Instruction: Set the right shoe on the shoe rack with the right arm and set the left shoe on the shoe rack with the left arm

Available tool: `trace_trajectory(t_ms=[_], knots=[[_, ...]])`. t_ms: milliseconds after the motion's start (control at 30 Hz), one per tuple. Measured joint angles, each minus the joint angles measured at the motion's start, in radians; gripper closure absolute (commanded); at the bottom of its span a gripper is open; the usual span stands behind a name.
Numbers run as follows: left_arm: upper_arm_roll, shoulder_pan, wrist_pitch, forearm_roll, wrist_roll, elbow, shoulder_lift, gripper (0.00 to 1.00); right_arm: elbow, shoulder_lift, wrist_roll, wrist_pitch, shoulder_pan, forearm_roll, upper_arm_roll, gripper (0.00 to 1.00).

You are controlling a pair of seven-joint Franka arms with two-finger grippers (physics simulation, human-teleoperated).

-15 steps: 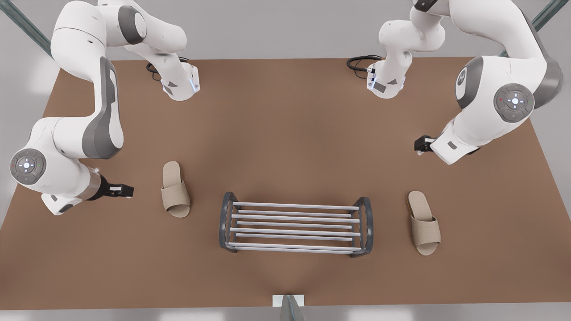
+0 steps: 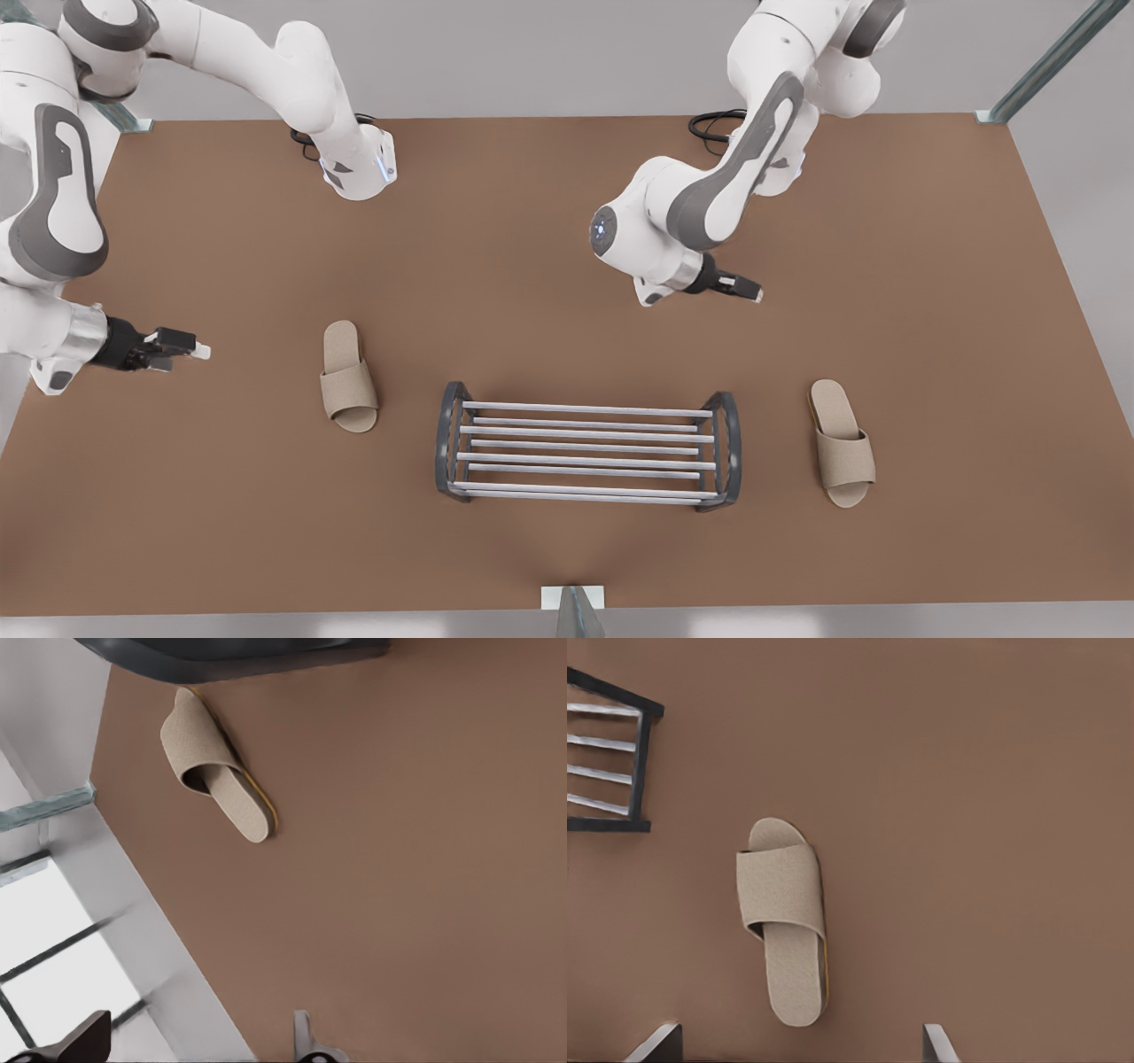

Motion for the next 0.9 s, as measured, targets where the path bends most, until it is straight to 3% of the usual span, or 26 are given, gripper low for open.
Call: trace_trajectory(t_ms=[67,133,167,233,367,600,733,900], knots=[[0.004,-0.007,0.073,0.091,-0.127,-0.161,-0.025,0.00,-0.213,0.212,-0.007,0.011,-0.046,-0.366,0.169,0.00],[0.022,-0.007,0.202,0.148,-0.271,-0.277,-0.034,0.00,-0.470,0.386,-0.014,0.018,-0.076,-0.773,0.228,0.00],[0.039,-0.008,0.281,0.168,-0.347,-0.319,-0.032,0.00,-0.572,0.434,-0.018,0.023,-0.081,-0.973,0.225,0.00],[0.101,-0.011,0.458,0.201,-0.499,-0.387,-0.023,0.00,-0.679,0.471,-0.026,0.080,-0.113,-1.360,0.130,0.00],[0.279,-0.001,0.794,0.404,-0.827,-0.435,0.043,0.00,-0.684,0.401,-0.057,0.298,-0.149,-1.869,0.013,0.00],[0.346,0.063,1.070,0.920,-1.457,-0.439,0.150,0.00,-0.734,0.279,-0.247,0.433,-0.054,-2.120,-0.068,0.00],[0.373,0.090,1.091,1.044,-1.796,-0.446,0.179,0.00,-0.754,0.275,-0.421,0.457,0.000,-2.148,-0.082,0.00],[0.382,0.184,1.086,1.162,-2.130,-0.447,0.205,0.00,-0.759,0.270,-0.624,0.468,0.064,-2.158,-0.160,0.00]])
